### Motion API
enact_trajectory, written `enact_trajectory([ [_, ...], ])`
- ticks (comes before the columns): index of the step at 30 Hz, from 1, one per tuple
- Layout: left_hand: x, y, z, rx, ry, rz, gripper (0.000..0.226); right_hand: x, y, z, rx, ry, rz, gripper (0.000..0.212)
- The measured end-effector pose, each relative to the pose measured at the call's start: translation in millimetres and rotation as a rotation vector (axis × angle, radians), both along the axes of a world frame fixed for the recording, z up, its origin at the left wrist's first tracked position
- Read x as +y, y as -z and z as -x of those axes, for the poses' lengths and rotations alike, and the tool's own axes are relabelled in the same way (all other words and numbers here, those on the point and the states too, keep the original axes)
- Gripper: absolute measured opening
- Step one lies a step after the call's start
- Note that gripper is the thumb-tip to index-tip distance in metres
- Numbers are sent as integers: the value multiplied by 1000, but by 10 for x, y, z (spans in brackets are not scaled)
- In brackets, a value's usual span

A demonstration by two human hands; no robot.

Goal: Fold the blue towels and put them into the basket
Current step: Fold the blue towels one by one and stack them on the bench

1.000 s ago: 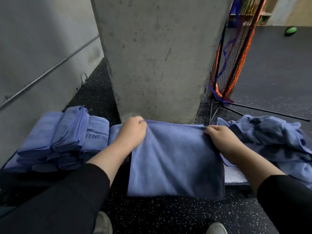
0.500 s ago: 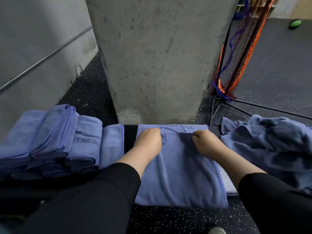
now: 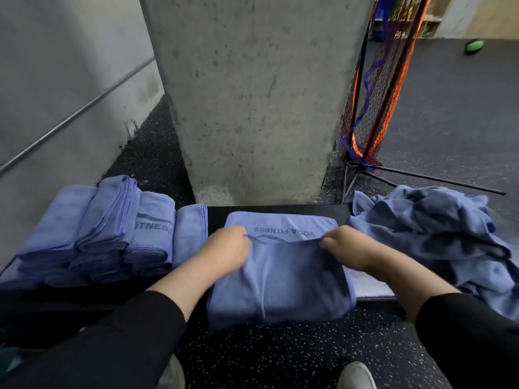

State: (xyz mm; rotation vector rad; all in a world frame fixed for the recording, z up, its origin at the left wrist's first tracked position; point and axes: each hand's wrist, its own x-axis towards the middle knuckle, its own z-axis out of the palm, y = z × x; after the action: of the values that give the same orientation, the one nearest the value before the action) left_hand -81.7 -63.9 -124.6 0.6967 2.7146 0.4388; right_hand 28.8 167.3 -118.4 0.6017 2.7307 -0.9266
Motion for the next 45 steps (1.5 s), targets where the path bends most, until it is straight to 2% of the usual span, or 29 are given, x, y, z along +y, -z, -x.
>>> enact_trajectory([
  [3,-58,-301,185,-152,-187,-401,35,99,-144,27,116,160,259,18],
  [5,-88,-386,383,-109,-267,-482,33,156,-232,115,219,173,175,19],
  [7,-81,-371,562,6,-243,-387,36,207,-249,236,299,248,105,27],
  [9,-10,-276,667,66,-173,-250,40,231,-229,364,310,220,-47,30],
  [11,96,-125,742,103,-82,-128,36,231,-145,493,255,135,-205,30],
  [15,270,205,871,152,104,58,21,248,130,678,161,27,-356,21],
  [17,312,292,936,158,130,120,25,308,241,738,76,-6,-415,17],
  [25,411,368,1225,163,25,152,15,487,319,953,34,1,-568,19],
  [29,461,391,1265,200,0,151,14,501,389,1005,83,24,-641,17],
  [32,487,466,1221,324,92,174,17,480,473,997,132,-30,-663,11],
  [33,497,480,1212,337,149,194,18,472,493,991,109,-57,-673,15],
  [38,467,423,1201,298,244,237,12,476,486,979,-36,-113,-798,31],
  [41,452,406,1176,302,257,253,18,449,472,989,-53,-101,-796,29],
  [45,446,395,1131,350,280,259,14,396,436,983,-57,-88,-818,27],
])
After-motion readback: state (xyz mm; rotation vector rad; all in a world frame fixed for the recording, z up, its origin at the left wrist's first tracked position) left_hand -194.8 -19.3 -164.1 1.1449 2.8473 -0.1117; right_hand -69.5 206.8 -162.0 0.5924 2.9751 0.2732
